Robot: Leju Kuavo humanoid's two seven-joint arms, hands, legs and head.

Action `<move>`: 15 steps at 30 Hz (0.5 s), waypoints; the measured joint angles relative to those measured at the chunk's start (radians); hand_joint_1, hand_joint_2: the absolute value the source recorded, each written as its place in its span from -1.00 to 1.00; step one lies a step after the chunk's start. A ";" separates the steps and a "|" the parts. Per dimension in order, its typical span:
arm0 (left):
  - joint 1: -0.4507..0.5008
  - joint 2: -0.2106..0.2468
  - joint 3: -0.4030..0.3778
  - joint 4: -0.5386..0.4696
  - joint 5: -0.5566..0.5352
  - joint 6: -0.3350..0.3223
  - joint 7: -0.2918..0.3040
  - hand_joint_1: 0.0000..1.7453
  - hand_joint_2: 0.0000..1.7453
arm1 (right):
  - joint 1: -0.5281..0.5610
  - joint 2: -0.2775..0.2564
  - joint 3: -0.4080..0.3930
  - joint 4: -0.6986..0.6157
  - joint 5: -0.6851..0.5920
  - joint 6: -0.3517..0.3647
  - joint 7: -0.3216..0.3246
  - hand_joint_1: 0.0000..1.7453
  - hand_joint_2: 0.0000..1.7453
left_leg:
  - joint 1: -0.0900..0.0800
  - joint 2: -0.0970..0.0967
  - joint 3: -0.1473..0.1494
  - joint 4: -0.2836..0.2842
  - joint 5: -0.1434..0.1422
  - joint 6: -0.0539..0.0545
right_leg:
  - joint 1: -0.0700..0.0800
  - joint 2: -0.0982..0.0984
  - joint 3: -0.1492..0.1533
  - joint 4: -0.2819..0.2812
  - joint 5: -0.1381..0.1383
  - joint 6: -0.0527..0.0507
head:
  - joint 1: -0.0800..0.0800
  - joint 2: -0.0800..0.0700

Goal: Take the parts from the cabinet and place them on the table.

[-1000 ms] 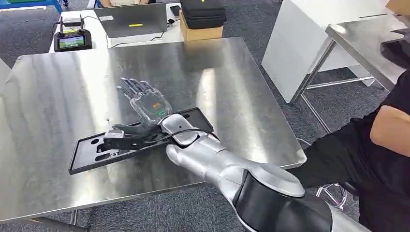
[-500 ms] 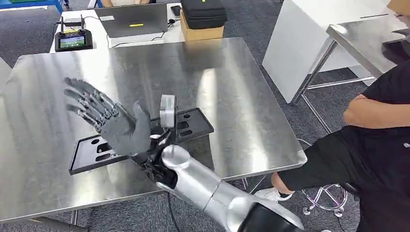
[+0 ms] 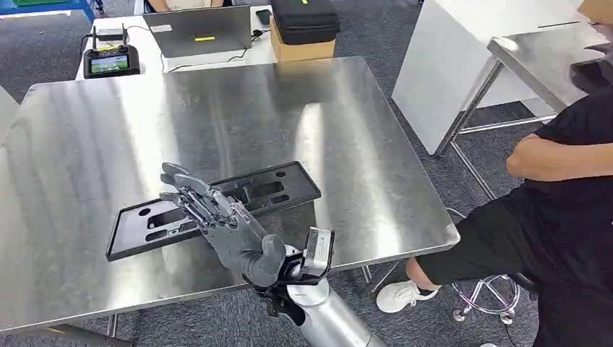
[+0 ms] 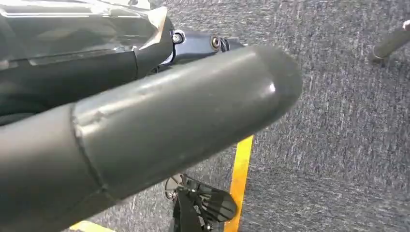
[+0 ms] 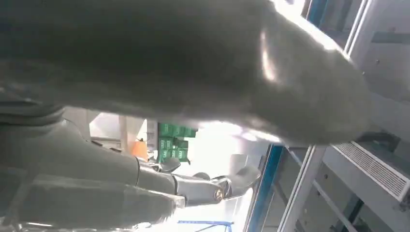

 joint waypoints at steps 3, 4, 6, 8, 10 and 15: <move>0.000 0.002 0.000 0.000 -0.001 -0.001 0.000 -1.00 -1.00 | 0.005 -0.006 -0.001 -0.005 0.001 -0.003 -0.003 -1.00 -1.00 | 0.000 0.001 -0.001 0.000 0.003 0.004 | 0.001 0.000 -0.027 0.066 -0.037 -0.013 | 0.001 0.000; 0.000 0.002 0.000 0.000 -0.001 -0.001 0.000 -1.00 -1.00 | 0.005 -0.006 -0.001 -0.005 0.001 -0.003 -0.003 -1.00 -1.00 | 0.000 0.001 -0.001 0.000 0.003 0.004 | 0.001 0.000 -0.027 0.066 -0.037 -0.013 | 0.001 0.000; 0.000 0.002 0.000 0.000 -0.001 -0.001 0.000 -1.00 -1.00 | 0.005 -0.006 -0.001 -0.005 0.001 -0.003 -0.003 -1.00 -1.00 | 0.000 0.001 -0.001 0.000 0.003 0.004 | 0.001 0.000 -0.027 0.066 -0.037 -0.013 | 0.001 0.000; 0.000 0.002 0.000 0.000 -0.002 -0.001 0.000 -1.00 -1.00 | 0.006 -0.009 -0.002 -0.006 0.001 -0.003 -0.005 -1.00 -1.00 | -0.001 0.001 -0.002 0.000 0.003 0.004 | 0.001 0.000 -0.038 0.091 -0.049 -0.016 | 0.001 0.000; 0.000 0.003 0.000 0.000 -0.008 0.000 0.001 -1.00 -1.00 | 0.019 -0.020 -0.007 -0.007 -0.001 -0.005 -0.013 -1.00 -1.00 | -0.005 0.002 -0.003 0.000 0.003 0.004 | 0.003 0.000 -0.095 0.220 -0.102 -0.024 | 0.002 0.000; 0.000 0.004 -0.001 0.000 -0.021 0.005 0.007 -1.00 -1.00 | 0.048 -0.072 -0.034 -0.016 -0.014 -0.015 -0.031 -1.00 -1.00 | -0.016 -0.007 -0.016 0.014 0.010 -0.034 | 0.025 0.010 0.046 -0.002 -0.019 -0.044 | 0.002 0.000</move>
